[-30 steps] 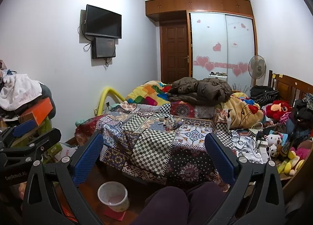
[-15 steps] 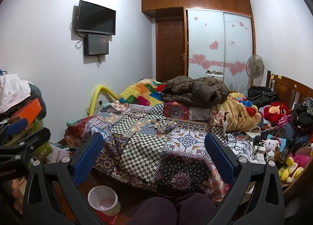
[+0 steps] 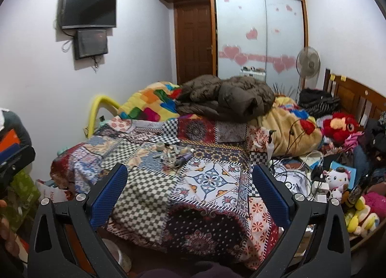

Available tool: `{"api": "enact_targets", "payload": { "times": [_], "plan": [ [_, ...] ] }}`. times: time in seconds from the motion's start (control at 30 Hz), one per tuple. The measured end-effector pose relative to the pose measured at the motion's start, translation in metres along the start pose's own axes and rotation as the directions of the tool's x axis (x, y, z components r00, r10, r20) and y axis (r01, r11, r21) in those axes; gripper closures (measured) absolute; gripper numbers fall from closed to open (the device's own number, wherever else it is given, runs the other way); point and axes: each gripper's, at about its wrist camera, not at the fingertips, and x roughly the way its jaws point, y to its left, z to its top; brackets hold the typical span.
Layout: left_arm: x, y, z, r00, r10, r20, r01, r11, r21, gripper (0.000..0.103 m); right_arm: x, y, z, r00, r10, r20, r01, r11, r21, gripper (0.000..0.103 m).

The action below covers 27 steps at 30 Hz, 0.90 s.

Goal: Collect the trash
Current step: 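Move the right tool to the clear plastic bag and close on it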

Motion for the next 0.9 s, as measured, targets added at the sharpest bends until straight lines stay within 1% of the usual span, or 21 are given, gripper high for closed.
{"api": "enact_targets", "payload": {
  "times": [0.1,0.2,0.37,0.5,0.6,0.67,0.73,0.8,0.9],
  "plan": [
    [0.053,-0.004,0.0,0.998,-0.01,-0.057,0.009,1.0,-0.006,0.016,0.033,-0.018,0.004,0.999,0.001,-0.036,0.0,0.999,0.033,0.0],
    [0.105,-0.008,-0.003,0.994,-0.007,-0.111,0.006,1.0,-0.015,0.016,0.072,-0.034,0.006,0.996,0.004,-0.087,0.0,0.999,0.054,0.0],
    [0.193,-0.013,-0.01,0.979,0.003,-0.203,-0.007,1.0,-0.02,0.017,0.134,-0.05,0.006,0.988,0.011,-0.153,0.0,0.998,0.069,0.0],
    [0.251,-0.016,-0.018,0.967,0.016,-0.254,-0.018,1.0,-0.006,0.018,0.185,-0.058,0.002,0.975,0.04,-0.217,-0.022,0.996,0.084,0.004],
    [0.288,-0.012,-0.024,0.956,0.004,-0.293,-0.012,1.0,-0.026,0.023,0.226,-0.059,-0.002,0.958,0.082,-0.275,-0.057,0.994,0.096,0.018],
    [0.316,-0.01,-0.028,0.946,-0.02,-0.325,0.004,0.999,-0.05,0.029,0.252,-0.058,-0.004,0.947,0.101,-0.305,-0.071,0.991,0.11,0.02],
    [0.34,-0.007,-0.032,0.935,-0.035,-0.352,0.009,0.997,-0.074,0.034,0.272,-0.06,-0.005,0.938,0.116,-0.326,-0.081,0.989,0.121,0.025],
    [0.362,-0.007,-0.035,0.925,-0.056,-0.375,0.021,0.995,-0.096,0.036,0.297,-0.059,-0.007,0.922,0.143,-0.36,-0.101,0.986,0.134,0.036],
    [0.391,-0.007,-0.041,0.913,-0.078,-0.4,0.032,0.992,-0.121,0.039,0.326,-0.055,-0.006,0.906,0.177,-0.385,-0.129,0.981,0.148,0.04]
  ]
}}
